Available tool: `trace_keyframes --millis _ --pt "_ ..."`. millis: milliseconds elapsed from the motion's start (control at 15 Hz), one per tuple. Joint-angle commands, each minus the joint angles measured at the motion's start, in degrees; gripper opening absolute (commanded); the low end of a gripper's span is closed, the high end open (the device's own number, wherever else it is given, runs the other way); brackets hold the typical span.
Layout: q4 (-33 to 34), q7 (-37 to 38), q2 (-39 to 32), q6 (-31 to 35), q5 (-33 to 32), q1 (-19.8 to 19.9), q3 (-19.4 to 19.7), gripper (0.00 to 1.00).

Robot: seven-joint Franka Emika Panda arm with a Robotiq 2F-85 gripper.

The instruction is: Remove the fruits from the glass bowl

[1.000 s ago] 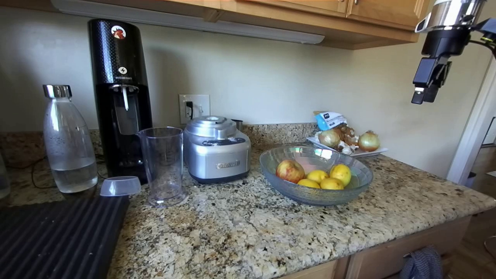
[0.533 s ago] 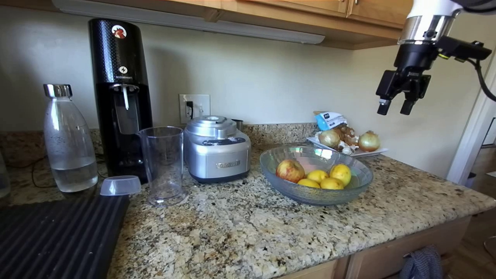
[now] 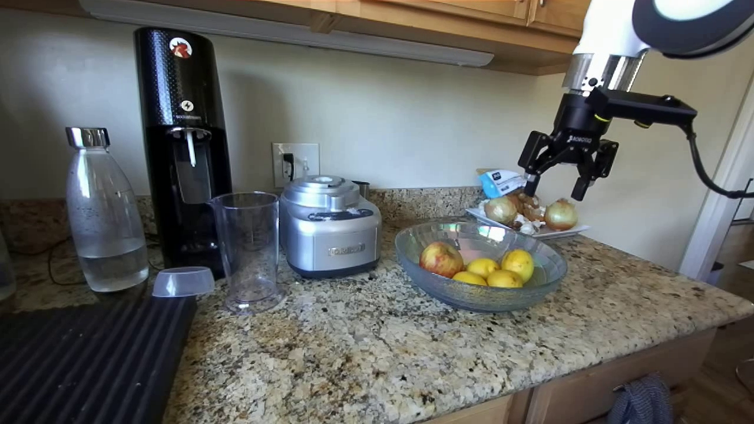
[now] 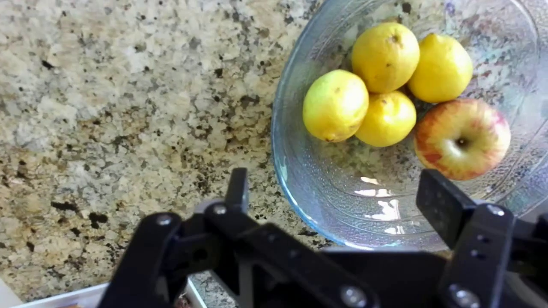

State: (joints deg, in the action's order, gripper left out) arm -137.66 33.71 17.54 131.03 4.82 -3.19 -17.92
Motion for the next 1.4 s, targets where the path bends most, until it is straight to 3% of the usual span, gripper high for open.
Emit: trace_keyframes --millis 0,333,933,1333 --pt "0.1 1.1 -0.7 0.5 -0.2 -1.5 1.1 1.00" --pt "0.3 2.2 -1.7 1.3 0.2 -1.8 1.0 1.00" --pt "2.8 12.1 -9.9 4.8 6.7 -3.9 1.0 1.00" --pt "2.6 22.0 -14.1 10.0 3.5 -4.3 1.1 1.00"
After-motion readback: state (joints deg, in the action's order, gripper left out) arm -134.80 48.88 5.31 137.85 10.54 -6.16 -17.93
